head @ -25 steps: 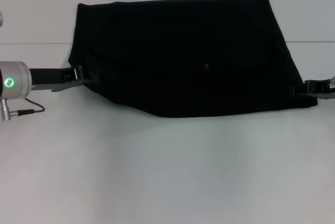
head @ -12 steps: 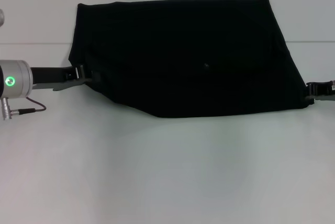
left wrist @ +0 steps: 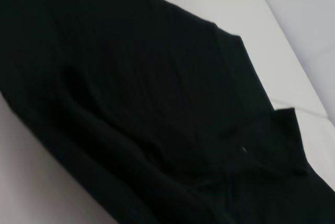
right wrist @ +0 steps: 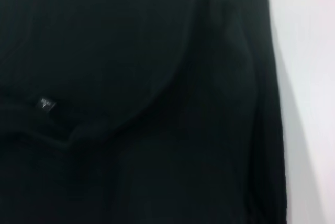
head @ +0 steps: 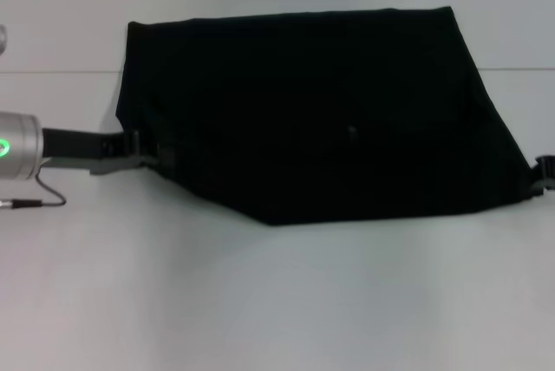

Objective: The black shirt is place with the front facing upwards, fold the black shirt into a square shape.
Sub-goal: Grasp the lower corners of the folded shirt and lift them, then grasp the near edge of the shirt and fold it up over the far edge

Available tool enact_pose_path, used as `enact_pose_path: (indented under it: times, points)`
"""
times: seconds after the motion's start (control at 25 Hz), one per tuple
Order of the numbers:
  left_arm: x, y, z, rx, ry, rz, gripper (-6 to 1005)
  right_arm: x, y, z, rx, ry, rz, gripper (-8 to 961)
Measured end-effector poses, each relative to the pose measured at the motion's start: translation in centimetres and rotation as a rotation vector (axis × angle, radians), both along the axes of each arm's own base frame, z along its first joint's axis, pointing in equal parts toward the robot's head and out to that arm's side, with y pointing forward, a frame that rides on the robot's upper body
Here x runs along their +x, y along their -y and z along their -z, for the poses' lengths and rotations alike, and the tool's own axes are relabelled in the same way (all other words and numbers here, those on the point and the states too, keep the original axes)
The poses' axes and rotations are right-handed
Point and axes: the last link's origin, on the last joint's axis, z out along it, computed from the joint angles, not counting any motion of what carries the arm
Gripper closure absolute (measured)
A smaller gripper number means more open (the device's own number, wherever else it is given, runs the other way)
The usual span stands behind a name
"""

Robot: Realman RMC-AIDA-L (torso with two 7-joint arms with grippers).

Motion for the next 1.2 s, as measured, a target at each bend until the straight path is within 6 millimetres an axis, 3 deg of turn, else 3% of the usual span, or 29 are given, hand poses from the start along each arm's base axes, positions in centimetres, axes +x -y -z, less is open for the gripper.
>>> enact_pose_path:
  times: [0.24, 0.48, 0.64, 0.8, 0.92, 0.96, 1.2]
  points:
    - [-0.6, 3.4, -0.8, -0.191, 0.018, 0.0, 979, 0.7, 4.5, -2.5, -0.13, -0.053, 0.062, 897]
    - [-1.2, 7.7, -1.4, -0.398, 0.039, 0.007, 979, 2.5, 10.0, -3.6, -0.262, -0.099, 0.147, 897]
    - [-1.5, 9.4, -1.5, -0.468, 0.054, 0.007, 979, 3.5, 11.8, -4.5, -0.257, -0.141, 0.173, 897]
    - [-0.9, 8.8, -1.7, -0.438, 0.083, 0.031, 979, 3.0, 11.0, -5.2, -0.181, -0.211, 0.12, 898]
    - [-0.4, 7.1, -2.2, -0.358, 0.091, 0.033, 978, 1.5, 8.7, -5.2, -0.096, -0.294, 0.041, 898]
    - [-0.1, 5.3, -2.4, -0.28, 0.074, -0.002, 978, 1.0, 7.8, -5.2, -0.063, -0.316, 0.021, 898]
    - [0.0, -0.1, -2.5, -0.048, 0.015, -0.098, 978, -0.1, 1.4, -4.9, 0.184, -0.331, -0.004, 897]
